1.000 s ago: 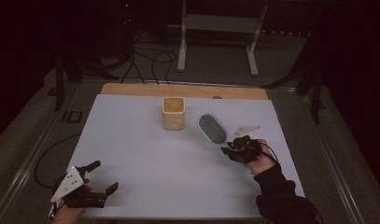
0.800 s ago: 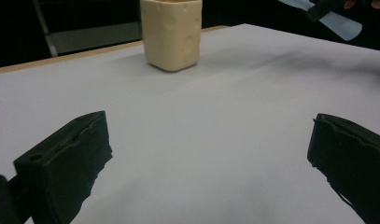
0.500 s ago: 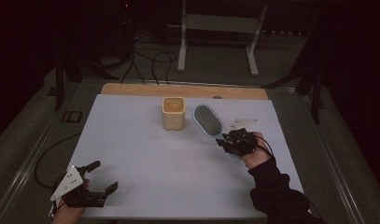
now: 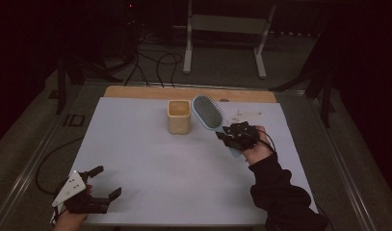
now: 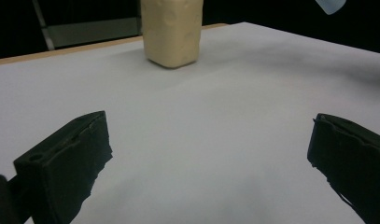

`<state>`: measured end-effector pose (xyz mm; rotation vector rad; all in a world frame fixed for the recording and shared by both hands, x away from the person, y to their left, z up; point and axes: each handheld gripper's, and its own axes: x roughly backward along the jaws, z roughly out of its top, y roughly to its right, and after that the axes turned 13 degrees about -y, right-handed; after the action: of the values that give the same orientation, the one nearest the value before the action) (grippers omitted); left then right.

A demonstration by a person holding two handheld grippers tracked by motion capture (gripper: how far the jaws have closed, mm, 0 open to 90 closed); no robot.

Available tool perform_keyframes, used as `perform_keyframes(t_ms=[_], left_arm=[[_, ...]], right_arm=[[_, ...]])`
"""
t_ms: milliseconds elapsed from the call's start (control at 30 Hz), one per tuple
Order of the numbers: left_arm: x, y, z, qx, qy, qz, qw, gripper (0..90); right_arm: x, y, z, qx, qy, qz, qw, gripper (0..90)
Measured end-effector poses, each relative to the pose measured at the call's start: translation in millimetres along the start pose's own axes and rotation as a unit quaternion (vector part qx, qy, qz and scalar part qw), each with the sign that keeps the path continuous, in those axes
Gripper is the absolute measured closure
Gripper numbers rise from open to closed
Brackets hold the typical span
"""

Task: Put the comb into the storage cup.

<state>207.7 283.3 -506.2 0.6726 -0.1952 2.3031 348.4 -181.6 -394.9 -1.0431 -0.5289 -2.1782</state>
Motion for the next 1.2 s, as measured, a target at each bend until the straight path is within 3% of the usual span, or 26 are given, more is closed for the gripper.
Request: perform_keyframes(t_ms=[200, 767, 1200], left_arm=[[-0.1, -0.4, -0.1, 0.0, -0.001, 0.0, 1.0, 0.0], [0.4, -0.9, -0.4, 0.002, 0.0, 0.0, 1.0, 0.0], [0.5, -1.3, -0.7, 0.002, 0.001, -0.001, 1.0, 0.0]], right_arm=[[-6.3, 0.0, 16.0, -0.006, 0.02, 0.004, 0.9998, 70.1], [-26.8, -4.9, 47.7, 0.006, 0.044, 0.005, 0.999, 70.1], [-38.0, -7.0, 72.0, -0.007, 0.079, 0.017, 0.9967, 70.1]])
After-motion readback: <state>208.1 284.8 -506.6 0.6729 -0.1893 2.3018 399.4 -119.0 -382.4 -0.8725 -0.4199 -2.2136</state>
